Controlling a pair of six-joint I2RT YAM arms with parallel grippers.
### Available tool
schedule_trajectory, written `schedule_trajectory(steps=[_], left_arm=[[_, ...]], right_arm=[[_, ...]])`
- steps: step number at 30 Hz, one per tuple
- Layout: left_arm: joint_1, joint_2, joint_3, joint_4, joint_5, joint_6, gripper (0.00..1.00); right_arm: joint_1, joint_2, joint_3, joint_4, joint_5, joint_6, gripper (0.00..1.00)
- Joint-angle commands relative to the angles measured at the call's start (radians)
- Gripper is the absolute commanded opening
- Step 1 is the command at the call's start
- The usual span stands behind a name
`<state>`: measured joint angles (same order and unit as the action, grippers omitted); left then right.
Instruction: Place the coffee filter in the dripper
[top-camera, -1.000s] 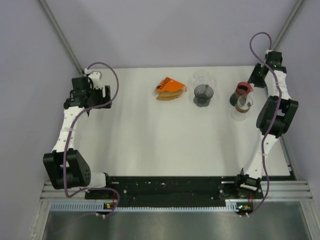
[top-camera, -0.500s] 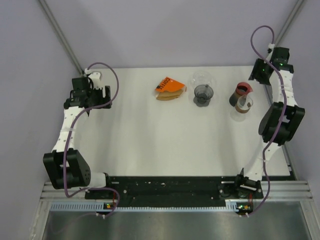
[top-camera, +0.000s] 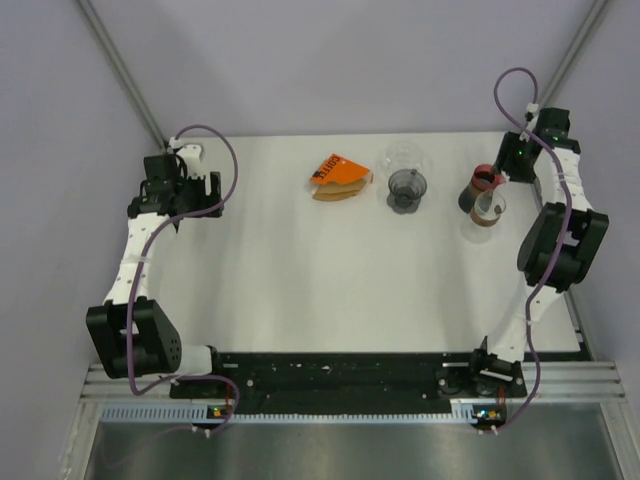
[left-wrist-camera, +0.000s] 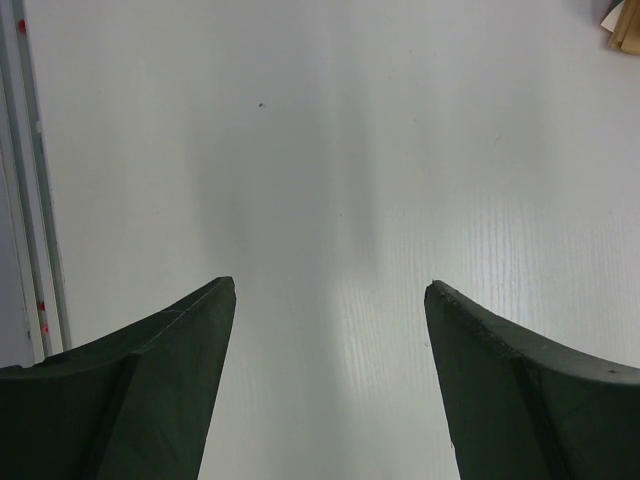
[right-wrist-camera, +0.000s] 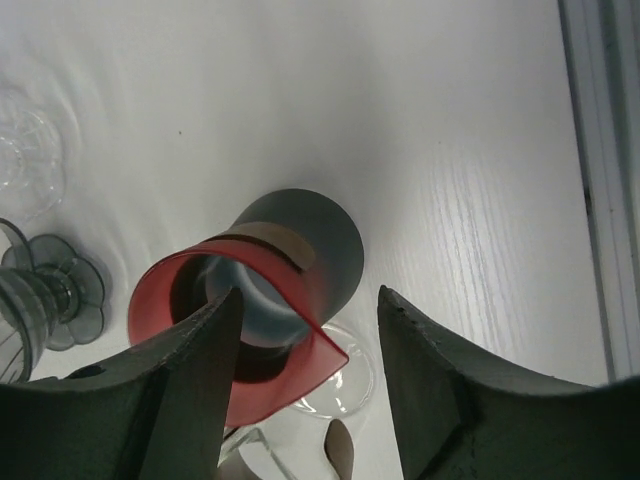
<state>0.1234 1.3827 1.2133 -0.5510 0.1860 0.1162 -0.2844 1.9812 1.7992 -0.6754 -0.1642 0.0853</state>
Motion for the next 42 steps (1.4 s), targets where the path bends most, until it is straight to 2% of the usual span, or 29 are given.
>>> schedule_trajectory(steps=[1,3,10,13,21,25,28,31,32,39,42], left_arm=[[0.001,-0.037,-0.011,0.011,-0.005,0.017,0.82],[0.001,-0.037,-0.009,0.010,-0.005,0.016,0.82],[0.001,-0.042,-0.011,0.008,-0.011,0.020,0.82],[0.001,-0.039,-0.009,0.010,-0.008,0.020,0.82],[0.001,-0.036,-0.004,0.006,-0.008,0.019,0.82],[0.001,-0.036,-0.003,0.003,-0.008,0.017,0.82],[0.001,-0.033,-0.001,-0.001,-0.010,0.017,0.82],[0.002,-0.031,-0.001,-0.009,-0.011,0.019,0.82],[0.002,-0.030,-0.003,-0.009,-0.011,0.017,0.82],[0.002,-0.024,-0.006,-0.010,-0.010,0.014,0.82],[0.002,-0.020,-0.011,-0.009,-0.010,0.014,0.82]], right_arm=[[-0.002,0.067,0.080,-0.029,-0.023,-0.021,0.54],[-0.002,0.090,0.098,-0.029,-0.037,-0.027,0.48],[-0.002,0.100,0.121,-0.043,-0.089,-0.033,0.12],[-0.002,0.077,0.129,-0.043,-0.107,-0.022,0.02],[0.001,-0.033,0.212,-0.055,-0.185,0.047,0.00],[0.053,-0.103,0.265,-0.098,-0.170,0.059,0.00],[0.146,-0.169,0.267,-0.131,-0.172,0.065,0.00],[0.278,-0.225,0.235,-0.170,-0.143,0.073,0.00],[0.357,-0.231,0.229,-0.191,-0.130,0.073,0.00],[0.752,-0.174,0.193,-0.247,-0.058,0.103,0.00],[0.875,-0.110,0.200,-0.240,-0.052,0.122,0.00]])
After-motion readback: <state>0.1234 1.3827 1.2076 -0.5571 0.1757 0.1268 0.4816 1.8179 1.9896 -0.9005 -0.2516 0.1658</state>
